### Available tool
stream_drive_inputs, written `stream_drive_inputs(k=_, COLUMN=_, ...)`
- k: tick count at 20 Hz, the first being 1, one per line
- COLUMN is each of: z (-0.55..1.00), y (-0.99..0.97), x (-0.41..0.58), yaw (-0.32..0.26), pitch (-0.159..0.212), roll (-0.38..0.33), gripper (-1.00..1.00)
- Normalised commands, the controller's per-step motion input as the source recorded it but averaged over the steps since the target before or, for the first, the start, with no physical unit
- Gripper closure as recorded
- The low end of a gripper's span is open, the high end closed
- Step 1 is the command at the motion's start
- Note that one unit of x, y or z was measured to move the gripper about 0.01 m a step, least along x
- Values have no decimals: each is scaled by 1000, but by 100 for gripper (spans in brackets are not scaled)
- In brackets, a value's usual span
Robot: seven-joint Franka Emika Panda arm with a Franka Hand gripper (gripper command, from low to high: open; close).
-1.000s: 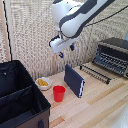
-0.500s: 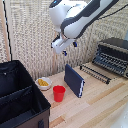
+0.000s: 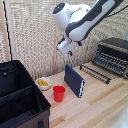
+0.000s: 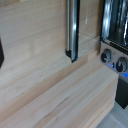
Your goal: Gently stretch your hand towards the oven tray's handle, obtaining a firm grip, and draw it cautiously out of the oven. Transition your grip to the hot dog bowl, gingerly seizing the edge, and elevate it from the surface. Hover the bowl over the tray, delicately lower it, and temper your grip, establishing the bowl's equilibrium.
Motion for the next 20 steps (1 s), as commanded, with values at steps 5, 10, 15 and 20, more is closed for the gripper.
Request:
stream_drive_inputs(k=5, z=0, y=-615, x=11, yaw=86, pitch=0, roll=-205, gripper=-100)
stream_drive_inputs(k=10, z=-68, y=-611, x=24, yaw=85, pitch=1, roll=-216, gripper=-100)
stream_drive_inputs(k=15, z=-174, y=-554, x=106, yaw=85, pitch=1, roll=-214, gripper=-100)
stream_drive_inputs(k=20, z=-205, y=-415, x=140, yaw=70, pitch=0, roll=-244, gripper=-100)
